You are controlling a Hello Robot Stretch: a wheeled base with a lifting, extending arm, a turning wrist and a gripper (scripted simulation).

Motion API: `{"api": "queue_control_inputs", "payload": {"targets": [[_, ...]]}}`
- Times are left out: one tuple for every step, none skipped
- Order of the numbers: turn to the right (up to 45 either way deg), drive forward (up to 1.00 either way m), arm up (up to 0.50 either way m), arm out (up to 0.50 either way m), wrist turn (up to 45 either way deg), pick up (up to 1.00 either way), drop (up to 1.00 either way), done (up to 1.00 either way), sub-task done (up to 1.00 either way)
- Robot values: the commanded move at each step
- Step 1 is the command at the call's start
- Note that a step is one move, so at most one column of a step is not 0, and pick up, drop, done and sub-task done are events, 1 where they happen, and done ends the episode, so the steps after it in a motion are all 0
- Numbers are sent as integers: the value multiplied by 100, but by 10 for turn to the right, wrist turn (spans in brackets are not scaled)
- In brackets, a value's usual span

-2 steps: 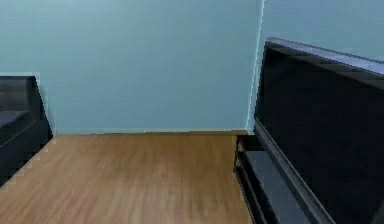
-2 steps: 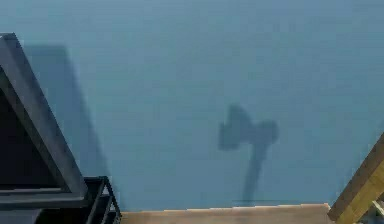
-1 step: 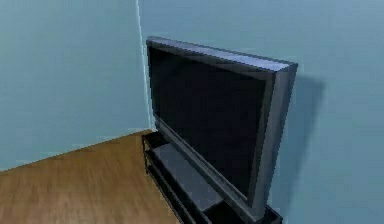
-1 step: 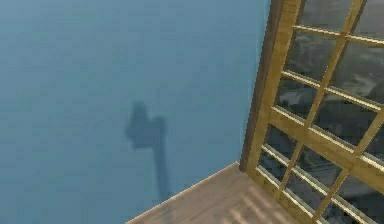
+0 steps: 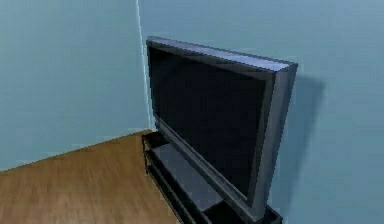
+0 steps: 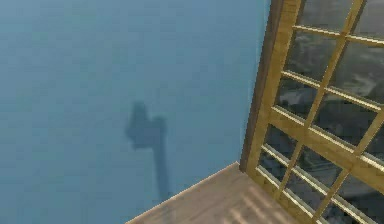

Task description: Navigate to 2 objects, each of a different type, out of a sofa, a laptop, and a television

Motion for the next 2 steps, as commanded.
{"api": "queue_control_inputs", "payload": {"targets": [[-450, 0, 0, 0, 0, 0, 0, 0, 0], [-450, 0, 0, 0, 0, 0, 0, 0, 0]]}}
